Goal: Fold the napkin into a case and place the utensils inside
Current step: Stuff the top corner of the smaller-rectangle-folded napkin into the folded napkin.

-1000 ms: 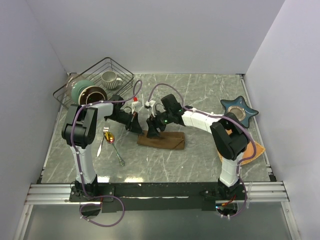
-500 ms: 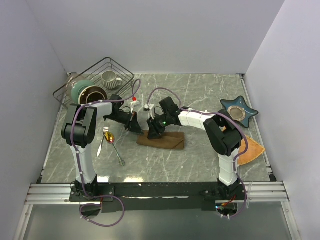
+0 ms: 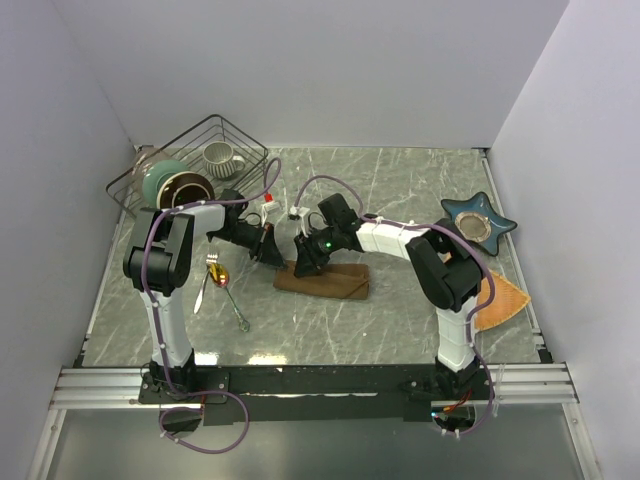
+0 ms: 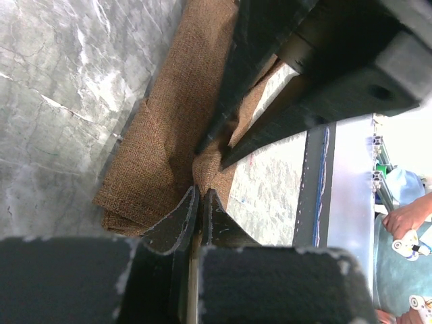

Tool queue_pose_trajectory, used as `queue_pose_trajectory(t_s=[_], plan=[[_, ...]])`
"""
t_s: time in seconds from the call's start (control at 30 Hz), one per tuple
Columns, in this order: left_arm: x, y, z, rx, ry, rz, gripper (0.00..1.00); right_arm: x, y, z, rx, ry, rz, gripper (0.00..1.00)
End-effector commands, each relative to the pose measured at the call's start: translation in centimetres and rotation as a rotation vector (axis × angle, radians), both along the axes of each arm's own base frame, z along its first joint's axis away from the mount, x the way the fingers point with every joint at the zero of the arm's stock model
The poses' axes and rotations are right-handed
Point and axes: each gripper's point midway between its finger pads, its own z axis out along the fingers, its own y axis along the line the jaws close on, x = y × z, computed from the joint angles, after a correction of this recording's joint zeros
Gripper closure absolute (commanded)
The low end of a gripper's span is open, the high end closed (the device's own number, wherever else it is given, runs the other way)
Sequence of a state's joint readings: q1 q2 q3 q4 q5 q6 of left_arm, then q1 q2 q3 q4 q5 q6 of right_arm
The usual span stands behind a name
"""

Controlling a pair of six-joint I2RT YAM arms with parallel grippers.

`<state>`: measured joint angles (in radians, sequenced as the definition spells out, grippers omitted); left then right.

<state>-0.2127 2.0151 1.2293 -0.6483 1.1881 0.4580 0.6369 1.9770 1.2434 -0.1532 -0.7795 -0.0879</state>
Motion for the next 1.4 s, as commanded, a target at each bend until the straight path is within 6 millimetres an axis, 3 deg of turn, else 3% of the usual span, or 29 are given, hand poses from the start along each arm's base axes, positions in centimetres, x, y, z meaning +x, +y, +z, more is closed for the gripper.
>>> queue_pose_trajectory(t_s=[0.0,0.03,0.17,0.23,0.3,0.47,0.6,0.83,1.13,1.37], plan=[[0.8,-0.4,1.0,-0.052,-0.037,-0.001,0.99,0.9,1.0,1.6,0.053,-0.016,0.005,0.92],[1.0,-0.4,1.0,-0.052,-0.042,0.003,0.97,0.7,0.9,1.7,0.053,-0.006,0.005,0.99],[1.2,-0.2,1.4,-0.046,-0.037,0.051,0.62,-0.2,0.0,2.6,0.055,0.021,-0.004,1.0],[2.4,0.0,2.4,-0.038,-0.139,0.089,0.57,-1.0,-0.7,2.2,0.038,0.052,-0.013,1.0],[2.5,0.2,2.9,-0.017,-0.15,0.137,0.55,-1.7,-1.2,1.7,0.025,0.082,-0.021,1.0],[4.6,0.9,3.0,0.057,-0.265,0.243,0.56,-2.9,-1.7,0.4,-0.007,0.186,-0.056,1.0],[4.9,1.0,2.1,0.139,-0.329,0.224,0.59,-3.3,-1.9,0.1,-0.006,0.243,-0.089,1.0],[3.6,0.1,1.3,0.208,-0.386,0.184,0.66,-3.2,-1.8,0.5,0.015,0.344,-0.153,1.0],[2.1,-0.8,1.1,0.24,-0.43,0.142,0.79,-3.7,-2.1,-0.7,0.001,0.455,-0.216,1.0],[0.8,-1.7,0.6,0.273,-0.452,0.097,0.81,-3.7,-2.3,-1.0,-0.004,0.503,-0.258,1.0]])
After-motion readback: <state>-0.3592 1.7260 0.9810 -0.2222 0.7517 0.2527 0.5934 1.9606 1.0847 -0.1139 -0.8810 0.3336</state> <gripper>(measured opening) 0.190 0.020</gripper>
